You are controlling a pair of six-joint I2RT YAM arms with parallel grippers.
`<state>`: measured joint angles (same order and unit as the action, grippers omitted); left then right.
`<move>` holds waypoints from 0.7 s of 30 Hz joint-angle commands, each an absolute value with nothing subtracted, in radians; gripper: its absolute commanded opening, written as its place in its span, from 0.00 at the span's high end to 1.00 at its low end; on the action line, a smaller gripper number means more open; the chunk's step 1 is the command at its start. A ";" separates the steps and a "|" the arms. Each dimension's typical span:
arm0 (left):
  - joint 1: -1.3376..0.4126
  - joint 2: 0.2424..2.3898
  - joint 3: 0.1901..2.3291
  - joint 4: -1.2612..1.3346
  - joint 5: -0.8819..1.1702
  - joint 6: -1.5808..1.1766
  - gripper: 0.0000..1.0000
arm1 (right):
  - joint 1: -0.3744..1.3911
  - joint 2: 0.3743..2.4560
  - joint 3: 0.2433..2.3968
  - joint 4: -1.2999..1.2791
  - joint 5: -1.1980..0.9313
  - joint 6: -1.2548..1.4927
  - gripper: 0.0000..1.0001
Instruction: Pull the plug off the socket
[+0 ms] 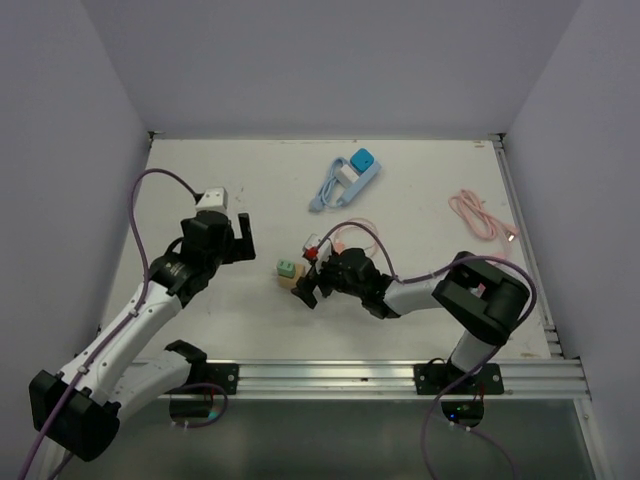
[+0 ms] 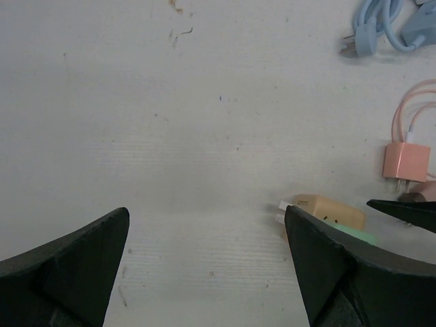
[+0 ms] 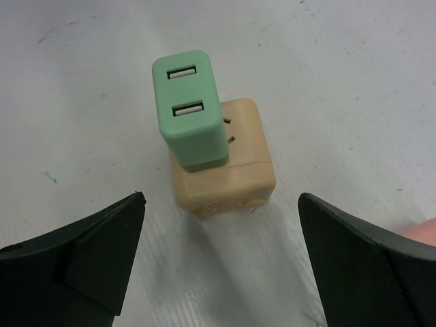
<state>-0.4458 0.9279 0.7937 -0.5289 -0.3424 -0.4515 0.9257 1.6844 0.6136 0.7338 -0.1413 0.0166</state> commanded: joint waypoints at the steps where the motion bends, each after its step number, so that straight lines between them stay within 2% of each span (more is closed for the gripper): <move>1: -0.433 0.933 0.787 -0.476 -0.328 -0.405 0.00 | 0.927 1.736 0.630 0.859 -0.141 -0.025 0.01; 13: -0.396 0.945 0.769 -0.463 -0.292 -0.388 0.01 | 0.925 1.845 0.657 0.939 -0.153 -0.029 0.02; 21: -0.393 0.956 0.765 -0.456 -0.281 -0.387 0.02 | 0.911 1.885 0.664 0.986 -0.170 -0.018 0.08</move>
<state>-0.4019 0.9504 0.7700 -0.5026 -0.2928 -0.4160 0.9215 1.8725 0.6308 0.9031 -0.1509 -0.0078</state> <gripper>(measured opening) 0.985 0.936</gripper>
